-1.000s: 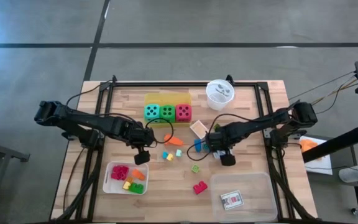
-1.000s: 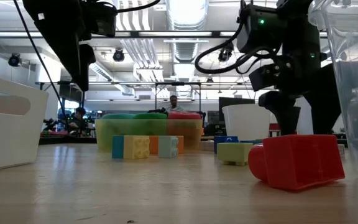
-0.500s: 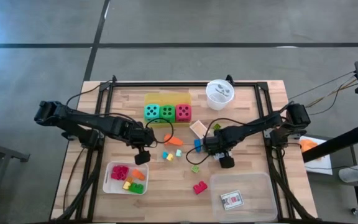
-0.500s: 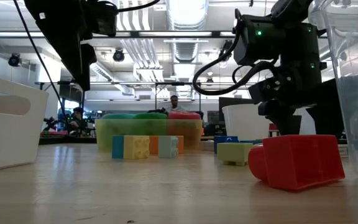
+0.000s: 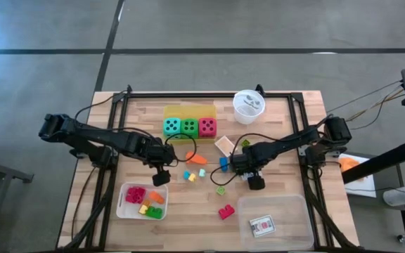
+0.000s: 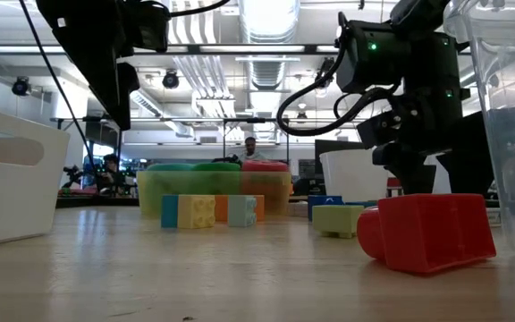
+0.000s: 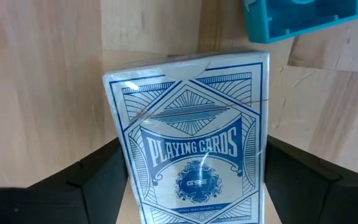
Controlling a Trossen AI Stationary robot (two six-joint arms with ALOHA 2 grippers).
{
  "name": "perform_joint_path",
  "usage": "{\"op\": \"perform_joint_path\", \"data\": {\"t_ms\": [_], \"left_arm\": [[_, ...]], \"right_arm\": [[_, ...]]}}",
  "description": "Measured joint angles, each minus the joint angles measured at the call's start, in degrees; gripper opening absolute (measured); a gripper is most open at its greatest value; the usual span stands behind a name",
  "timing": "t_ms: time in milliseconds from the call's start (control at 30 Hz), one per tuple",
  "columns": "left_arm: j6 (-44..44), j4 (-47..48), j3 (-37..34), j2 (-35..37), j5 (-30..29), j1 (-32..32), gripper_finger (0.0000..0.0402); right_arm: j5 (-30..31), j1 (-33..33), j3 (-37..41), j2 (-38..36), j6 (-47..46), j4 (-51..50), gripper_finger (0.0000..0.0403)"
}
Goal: Pick & Place Toys
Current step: Put the blue deck of cards into the transparent bin
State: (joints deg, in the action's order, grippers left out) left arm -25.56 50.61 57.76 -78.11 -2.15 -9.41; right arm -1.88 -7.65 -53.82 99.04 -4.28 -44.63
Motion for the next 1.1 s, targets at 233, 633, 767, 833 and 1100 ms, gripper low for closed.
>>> {"op": "perform_joint_path", "data": {"t_ms": [233, 633, 767, 833, 1100], "left_arm": [[0.0, 0.0, 0.0, 0.0, 0.0, 0.0, 0.0367], [-0.4, 0.0, 0.0, 0.0, 0.0, 0.0, 0.0367], [-1.4, 0.0, 0.0, 0.0, 0.2, 0.0, 0.0367], [-1.5, 0.1, 0.0, 0.0, 0.2, 0.0, 0.0367], [-1.5, 0.1, 0.0, 0.0, 0.2, 0.0, 0.0367]], "right_arm": [[0.2, 0.0, -4.2, 0.3, -2.3, -3.9, 0.0304], [0.4, 0.0, -17.5, -0.2, -7.7, -18.1, 0.0304], [0.6, -0.4, -22.6, -1.1, -10.0, -21.9, 0.0304], [0.6, -0.9, -25.0, -1.6, -11.0, -23.1, 0.0304], [0.6, -5.9, -32.7, -4.6, -17.5, -29.6, 0.0304]]}}
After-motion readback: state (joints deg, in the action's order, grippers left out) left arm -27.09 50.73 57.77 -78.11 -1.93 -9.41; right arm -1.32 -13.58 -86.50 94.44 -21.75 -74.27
